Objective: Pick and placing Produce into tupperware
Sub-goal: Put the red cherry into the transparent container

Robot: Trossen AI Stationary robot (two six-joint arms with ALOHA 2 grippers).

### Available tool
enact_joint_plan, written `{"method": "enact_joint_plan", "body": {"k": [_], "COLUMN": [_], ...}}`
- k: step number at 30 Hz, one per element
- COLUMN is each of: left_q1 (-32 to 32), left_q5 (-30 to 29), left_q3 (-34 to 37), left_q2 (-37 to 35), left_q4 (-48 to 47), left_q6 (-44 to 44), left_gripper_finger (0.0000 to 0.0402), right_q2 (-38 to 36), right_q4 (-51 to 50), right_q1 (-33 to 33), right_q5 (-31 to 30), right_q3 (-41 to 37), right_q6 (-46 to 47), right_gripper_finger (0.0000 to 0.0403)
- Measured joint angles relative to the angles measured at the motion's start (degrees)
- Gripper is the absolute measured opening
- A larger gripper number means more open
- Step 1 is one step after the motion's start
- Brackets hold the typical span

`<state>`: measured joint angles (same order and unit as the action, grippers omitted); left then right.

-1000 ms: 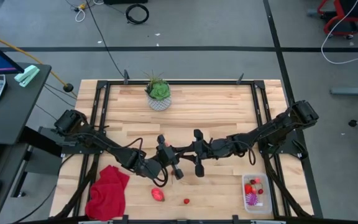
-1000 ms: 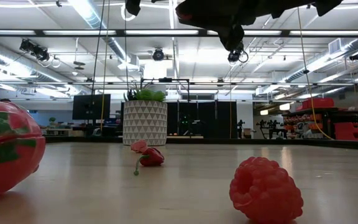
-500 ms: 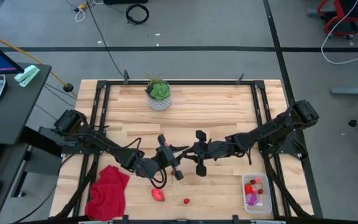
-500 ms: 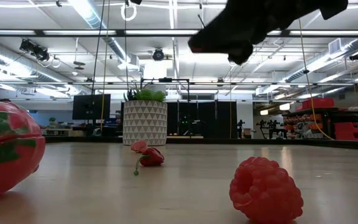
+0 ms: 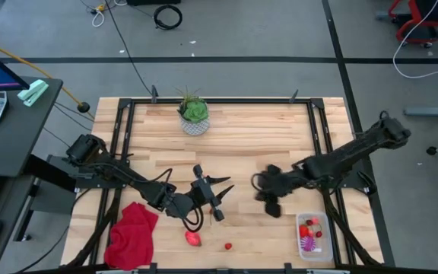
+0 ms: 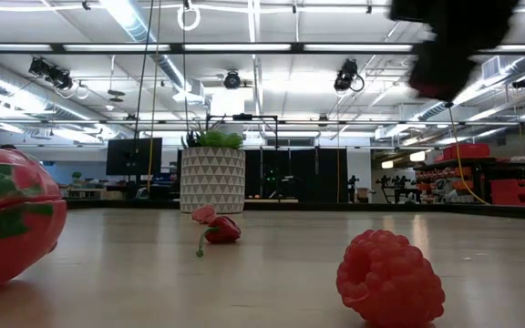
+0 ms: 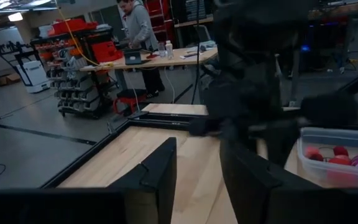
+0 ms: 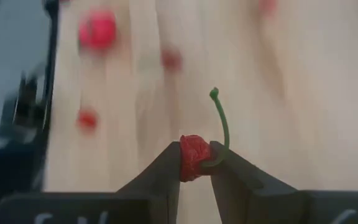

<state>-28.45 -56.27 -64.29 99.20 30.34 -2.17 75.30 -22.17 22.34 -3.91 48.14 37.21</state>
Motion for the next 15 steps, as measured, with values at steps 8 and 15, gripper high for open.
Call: {"method": "enact_joint_plan", "body": {"k": [8, 15], "left_q1": [0.0, 0.0], "left_q5": [0.0, 0.0], "left_q3": [0.0, 0.0], "left_q2": [0.0, 0.0], "left_q4": [-0.1, -0.1], "left_q6": [0.0, 0.1], "left_gripper_finger": [0.0123, 0.0126], "right_q2": [-8.6, -4.3], "right_q4": [-19.9, -24.4], "right_q1": [16.4, 32.1], "right_q5": [6.9, 5.8], "right_q3": [0.0, 0.0], "right_q6": [28.1, 46.5], "right_gripper_finger": [0.0094, 0.0127]}}
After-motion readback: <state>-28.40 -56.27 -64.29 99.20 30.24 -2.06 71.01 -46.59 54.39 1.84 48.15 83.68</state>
